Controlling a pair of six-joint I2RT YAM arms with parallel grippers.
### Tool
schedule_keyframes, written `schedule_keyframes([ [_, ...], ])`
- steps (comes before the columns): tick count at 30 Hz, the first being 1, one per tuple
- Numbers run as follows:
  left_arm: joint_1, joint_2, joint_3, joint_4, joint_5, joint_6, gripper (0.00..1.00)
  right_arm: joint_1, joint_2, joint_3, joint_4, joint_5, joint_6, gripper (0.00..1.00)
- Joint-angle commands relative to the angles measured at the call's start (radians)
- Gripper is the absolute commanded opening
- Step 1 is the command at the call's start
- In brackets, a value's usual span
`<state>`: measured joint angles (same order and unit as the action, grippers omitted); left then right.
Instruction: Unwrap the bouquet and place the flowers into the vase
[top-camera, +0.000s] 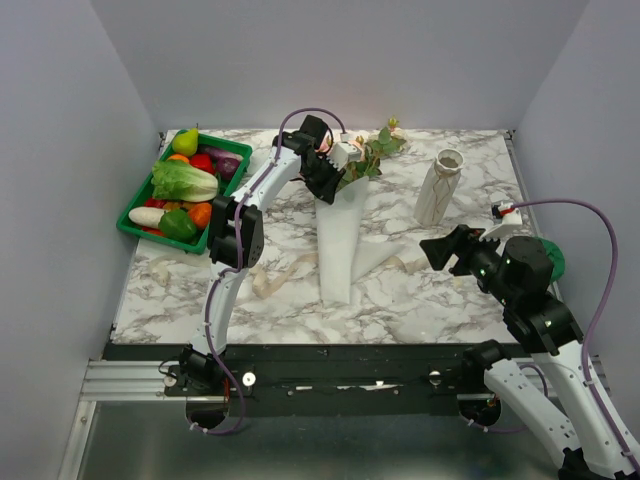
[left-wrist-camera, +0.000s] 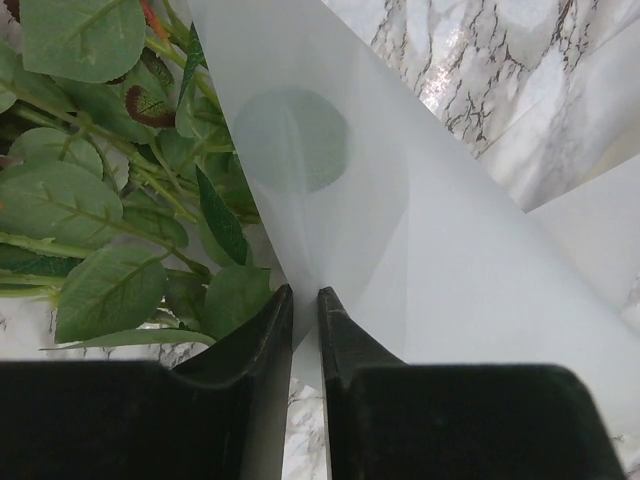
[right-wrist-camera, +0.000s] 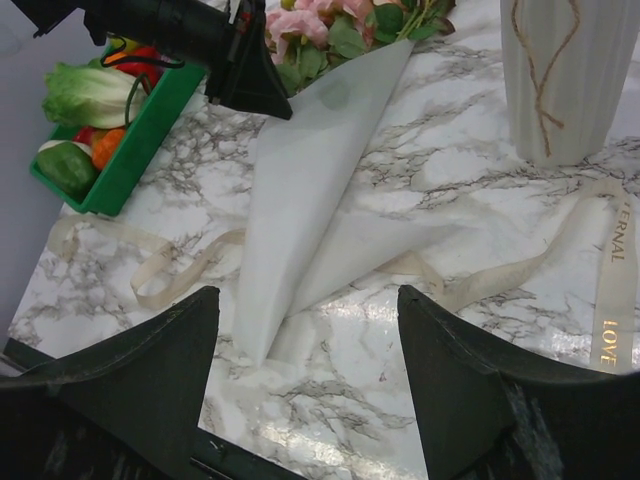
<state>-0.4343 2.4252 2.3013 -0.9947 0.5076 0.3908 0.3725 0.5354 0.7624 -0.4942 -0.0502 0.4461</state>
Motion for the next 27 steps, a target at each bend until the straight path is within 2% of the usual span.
schedule_keyframes([
  [1,-0.001,-0.064,0.024,-0.027,-0.032,-0.006,0.22,-0.001,-0.006,0.008,0.020,-0.040,0.009,0.79],
  [7,-0.004,-0.115,0.064,-0.067,0.006,-0.020,0.21,-0.001,-0.005,0.025,0.023,-0.057,0.011,0.79],
  [14,-0.029,-0.205,0.041,-0.124,0.040,-0.033,0.22,-0.001,0.000,0.043,0.019,-0.066,0.006,0.79],
  [17,-0.043,-0.241,0.029,-0.142,0.051,-0.055,0.25,-0.001,0.001,0.044,0.014,-0.069,0.005,0.79],
  [20,-0.055,-0.268,0.015,-0.150,0.057,-0.093,0.36,-0.001,-0.003,0.041,0.008,-0.065,0.003,0.79],
  [21,-0.057,-0.275,0.009,-0.159,0.066,-0.101,0.45,-0.001,-0.003,0.041,0.006,-0.065,0.003,0.79],
  [23,-0.061,-0.290,-0.003,-0.163,0.092,-0.127,0.49,-0.001,-0.003,0.041,0.002,-0.059,0.002,0.79],
  [26,-0.061,-0.310,-0.045,-0.168,0.103,-0.130,0.68,-0.001,0.001,0.043,-0.001,-0.056,0.000,0.79],
  [27,-0.061,-0.313,-0.066,-0.164,0.077,-0.127,0.78,-0.003,0.003,0.044,-0.003,-0.056,0.000,0.80],
])
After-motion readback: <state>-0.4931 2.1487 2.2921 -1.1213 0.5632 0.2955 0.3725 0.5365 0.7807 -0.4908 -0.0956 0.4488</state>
